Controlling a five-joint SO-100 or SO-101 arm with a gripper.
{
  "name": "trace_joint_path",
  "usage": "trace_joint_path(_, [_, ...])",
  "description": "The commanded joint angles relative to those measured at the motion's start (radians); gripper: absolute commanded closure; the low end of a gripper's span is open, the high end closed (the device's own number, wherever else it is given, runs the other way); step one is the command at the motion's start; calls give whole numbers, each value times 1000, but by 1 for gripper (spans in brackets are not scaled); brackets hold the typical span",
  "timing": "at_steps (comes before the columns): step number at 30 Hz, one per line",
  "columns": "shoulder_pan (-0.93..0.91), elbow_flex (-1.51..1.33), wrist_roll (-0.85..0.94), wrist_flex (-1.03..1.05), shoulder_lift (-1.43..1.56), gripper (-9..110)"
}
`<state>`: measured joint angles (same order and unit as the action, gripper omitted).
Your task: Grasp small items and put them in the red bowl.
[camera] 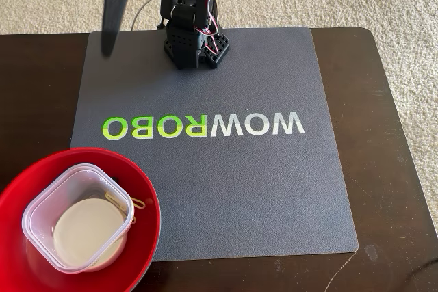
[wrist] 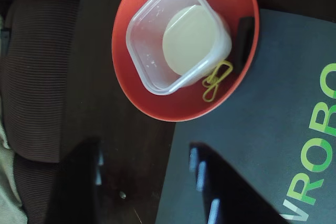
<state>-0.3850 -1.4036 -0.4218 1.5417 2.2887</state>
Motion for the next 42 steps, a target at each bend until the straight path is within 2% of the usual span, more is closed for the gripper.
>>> trace_joint_path(1, [77,-518,-8,-173,422,82])
trace_joint_path(5, [181,-695,-9,-195,603,85])
trace_joint_path(9, [249,-732,49,-275,482,101])
trace_joint_path(14, [314,-793,227,-362,456,101])
trace_joint_path(18, [339,-1040,344,-430,667,102])
trace_joint_path(23, [305,-1310,348,-394,1002,102])
trace_joint_path(35, [253,-1583,322,-397,1003,101])
trace_joint_path(42, [262,-1589,327,-399,1003,101])
